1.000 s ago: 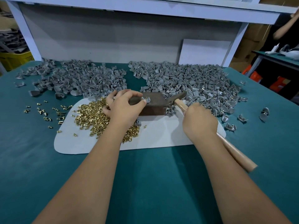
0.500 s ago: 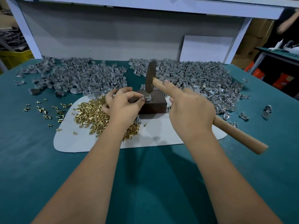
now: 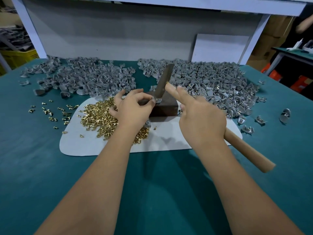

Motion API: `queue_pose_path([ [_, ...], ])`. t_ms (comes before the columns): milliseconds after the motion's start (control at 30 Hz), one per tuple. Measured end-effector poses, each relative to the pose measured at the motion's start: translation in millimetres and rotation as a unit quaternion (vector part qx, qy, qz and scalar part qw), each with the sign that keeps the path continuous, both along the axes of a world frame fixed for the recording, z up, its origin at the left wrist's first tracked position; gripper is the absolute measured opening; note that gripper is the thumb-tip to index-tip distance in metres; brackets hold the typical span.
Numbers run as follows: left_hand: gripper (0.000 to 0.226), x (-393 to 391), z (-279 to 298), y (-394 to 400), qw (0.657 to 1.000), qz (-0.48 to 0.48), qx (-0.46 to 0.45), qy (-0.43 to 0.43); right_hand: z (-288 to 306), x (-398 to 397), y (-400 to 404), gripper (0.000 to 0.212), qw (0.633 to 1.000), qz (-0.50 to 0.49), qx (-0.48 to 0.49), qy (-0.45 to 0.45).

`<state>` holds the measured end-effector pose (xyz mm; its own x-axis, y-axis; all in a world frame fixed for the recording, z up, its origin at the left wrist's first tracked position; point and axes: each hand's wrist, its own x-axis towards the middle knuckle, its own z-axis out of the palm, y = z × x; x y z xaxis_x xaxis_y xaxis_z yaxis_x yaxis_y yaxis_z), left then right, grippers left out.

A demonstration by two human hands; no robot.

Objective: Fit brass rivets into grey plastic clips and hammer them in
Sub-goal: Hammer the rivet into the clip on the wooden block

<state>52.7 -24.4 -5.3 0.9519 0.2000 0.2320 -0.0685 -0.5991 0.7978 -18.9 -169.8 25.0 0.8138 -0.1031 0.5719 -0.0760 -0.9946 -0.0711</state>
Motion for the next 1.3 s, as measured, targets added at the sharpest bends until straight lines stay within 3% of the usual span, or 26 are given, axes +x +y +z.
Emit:
queue_pose_path([
  [133, 0.017, 0.1, -0.5, -1.3, 1.000, -0.002, -0.004, -0.004, 2.9, -3.2, 8.2, 0.061, 0.998, 0.005, 0.030, -0.051],
  [267, 0.021, -1.9, -0.3, -0.2, 1.000, -0.007, -0.014, -0.006, -1.1, -2.8, 6.6, 0.063, 1.000, -0.004, -0.007, -0.005],
  [367, 0.021, -0.6, 0.6, -0.7, 1.000, -0.005, -0.015, -0.003, 2.3, -6.6, 9.8, 0.064, 0.999, -0.005, 0.006, -0.038],
  [467, 0.022, -0.8, 0.1, -1.5, 1.000, -0.002, -0.020, -0.005, -1.2, -4.8, 8.5, 0.063, 0.999, -0.003, -0.033, -0.010],
  [600, 0.020, 0.5, -0.8, -1.4, 1.000, 0.000, -0.010, -0.011, 1.7, -8.7, 13.0, 0.059, 0.997, -0.006, -0.025, -0.075],
  [700, 0.025, -0.3, 0.4, -2.0, 1.000, 0.011, -0.018, -0.010, -5.0, -6.3, 11.0, 0.061, 0.997, 0.010, -0.060, -0.043],
  [833, 0.023, 0.4, -2.1, -0.6, 1.000, -0.003, -0.007, -0.014, 0.0, -9.0, 13.1, 0.061, 0.989, -0.002, -0.034, -0.145],
  [1000, 0.023, 0.1, -0.2, -2.7, 1.000, 0.006, -0.014, -0.006, -6.3, -4.9, 8.6, 0.060, 0.998, 0.005, -0.062, -0.008],
  [1067, 0.024, -0.2, 0.3, -3.4, 1.000, 0.010, -0.017, -0.005, -1.9, -8.6, 10.5, 0.060, 0.998, -0.012, -0.055, -0.027],
  [1200, 0.021, 0.0, -2.3, -1.6, 1.000, -0.001, -0.009, -0.019, 3.3, -8.5, 10.9, 0.059, 0.985, -0.007, -0.049, -0.168],
  [1300, 0.020, 0.5, -2.1, -1.7, 1.000, 0.006, -0.009, -0.022, 1.6, -9.9, 11.3, 0.057, 0.987, 0.000, -0.106, -0.124],
])
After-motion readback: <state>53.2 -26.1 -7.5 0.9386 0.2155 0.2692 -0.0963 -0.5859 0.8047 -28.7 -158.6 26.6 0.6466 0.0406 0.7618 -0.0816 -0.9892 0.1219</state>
